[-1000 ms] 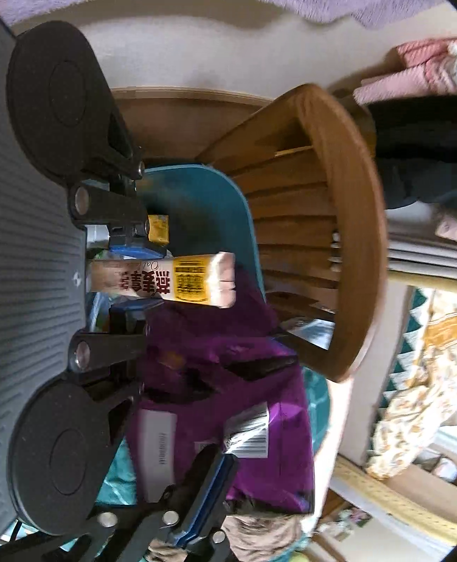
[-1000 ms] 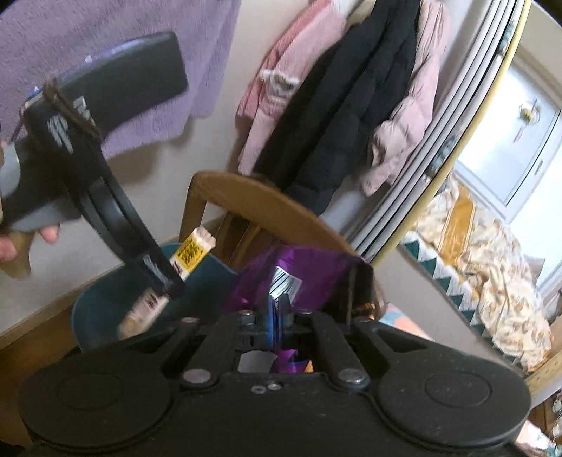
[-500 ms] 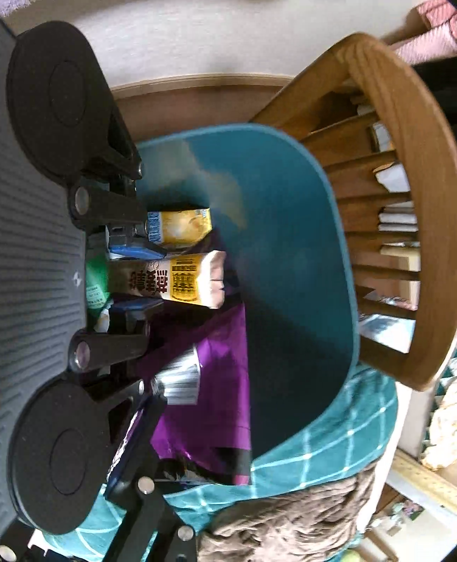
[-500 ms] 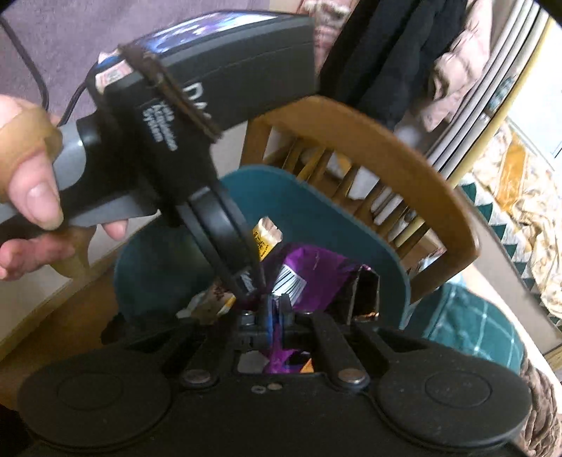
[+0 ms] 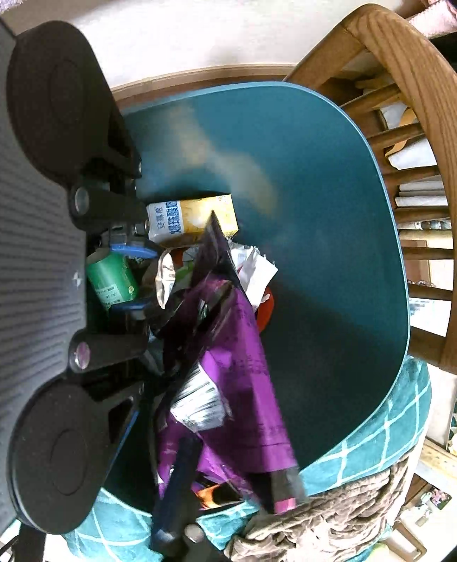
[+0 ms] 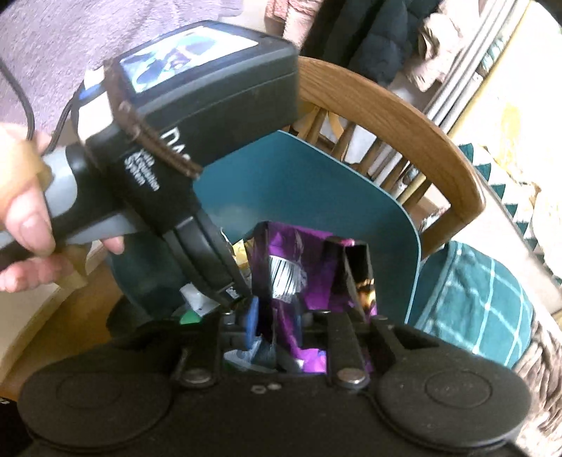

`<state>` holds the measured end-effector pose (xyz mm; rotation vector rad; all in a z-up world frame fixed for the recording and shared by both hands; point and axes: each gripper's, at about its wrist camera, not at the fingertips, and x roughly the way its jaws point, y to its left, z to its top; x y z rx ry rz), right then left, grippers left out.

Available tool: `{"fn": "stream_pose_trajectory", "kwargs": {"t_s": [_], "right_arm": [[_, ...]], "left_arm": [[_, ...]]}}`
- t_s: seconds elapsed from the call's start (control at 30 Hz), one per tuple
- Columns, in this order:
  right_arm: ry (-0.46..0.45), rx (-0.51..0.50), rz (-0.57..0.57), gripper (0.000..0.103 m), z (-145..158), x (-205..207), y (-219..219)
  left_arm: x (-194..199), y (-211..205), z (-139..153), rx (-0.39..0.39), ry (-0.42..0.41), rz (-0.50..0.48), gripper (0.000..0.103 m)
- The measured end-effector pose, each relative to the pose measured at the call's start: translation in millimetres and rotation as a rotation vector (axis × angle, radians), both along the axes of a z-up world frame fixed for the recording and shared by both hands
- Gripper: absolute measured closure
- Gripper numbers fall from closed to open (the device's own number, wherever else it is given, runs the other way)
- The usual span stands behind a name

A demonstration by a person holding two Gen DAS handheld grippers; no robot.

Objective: Collect trash

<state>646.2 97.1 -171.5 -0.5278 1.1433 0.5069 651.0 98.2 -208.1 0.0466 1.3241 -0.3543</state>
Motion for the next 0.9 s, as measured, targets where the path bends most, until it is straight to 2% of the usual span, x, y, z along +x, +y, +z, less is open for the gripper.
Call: {"fn": "stream_pose_trajectory", "kwargs": {"t_s": [0.17,0.27,0.33,0.43,0.57,0.6,0.63,0.83,0.9], "right_arm": [[-0.018,0.043,-0.063,0.058,15,-2,-11],[-0.038,0.073,-0.114,0.056,28,-4,-19],[-0.050,0.092,-0.144,0.053,37,-7,-25],[-0.067,0.119,-0.182,0.050,49,-9,-33],[-0.094,0.176,-0.237,0.045,69,-15,-44],[-0.102,0.196,-0.249,0.043,75,-16,-48],[-0.112,0.212,-0.258,0.042,81,-18,-50],[-0.167,0.318,-0.298,0.039,115,-31,-70],[-0.179,0.351,-0.312,0.035,125,-37,-78]], "left_arm": [[-2,8,13,-0.045,-0.021,0.016,0.069],[-8,11,25,-0.069,-0.056,0.022,0.059],[-13,13,33,-0.065,-0.082,0.031,0.047],[-21,21,48,-0.097,-0.108,0.049,0.045],[-34,25,74,-0.100,-0.167,0.067,0.045],[-38,25,81,-0.101,-0.181,0.072,0.041],[-43,26,89,-0.100,-0.199,0.082,0.037],[-75,23,132,-0.071,-0.313,0.109,0.037],[-87,21,145,-0.059,-0.347,0.118,0.037]]}}
